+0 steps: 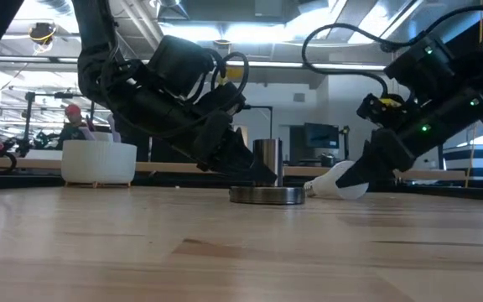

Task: Screw lightbulb
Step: Insert the lightbulb into the lamp

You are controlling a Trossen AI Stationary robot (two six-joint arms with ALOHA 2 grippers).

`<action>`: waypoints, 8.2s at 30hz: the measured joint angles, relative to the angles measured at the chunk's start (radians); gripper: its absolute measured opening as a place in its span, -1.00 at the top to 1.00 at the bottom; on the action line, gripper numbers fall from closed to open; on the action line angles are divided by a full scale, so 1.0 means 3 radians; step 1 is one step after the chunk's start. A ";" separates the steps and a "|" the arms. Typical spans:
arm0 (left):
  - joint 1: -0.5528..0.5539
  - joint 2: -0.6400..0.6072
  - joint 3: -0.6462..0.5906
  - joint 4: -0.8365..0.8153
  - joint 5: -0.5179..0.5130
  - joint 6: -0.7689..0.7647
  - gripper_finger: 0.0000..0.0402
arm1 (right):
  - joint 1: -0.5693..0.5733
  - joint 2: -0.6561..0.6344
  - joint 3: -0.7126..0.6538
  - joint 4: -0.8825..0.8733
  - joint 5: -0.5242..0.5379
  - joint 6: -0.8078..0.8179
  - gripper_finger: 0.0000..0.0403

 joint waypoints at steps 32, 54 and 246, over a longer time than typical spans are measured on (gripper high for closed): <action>-0.0004 -0.0057 -0.0001 -0.0058 0.0001 0.0286 -0.04 | 0.0000 -0.0323 0.0071 -0.0296 -0.0085 0.0009 -0.32; -0.0005 -0.0933 -0.0001 -0.1231 -0.0156 0.0432 -0.04 | 0.0000 -0.1095 0.1629 -0.2762 -0.1000 -0.0164 -0.29; 0.0099 -0.2310 -0.0064 -0.1445 -0.0298 0.0139 0.22 | -0.0178 0.0354 0.1166 0.0946 -0.1698 -0.0422 -0.31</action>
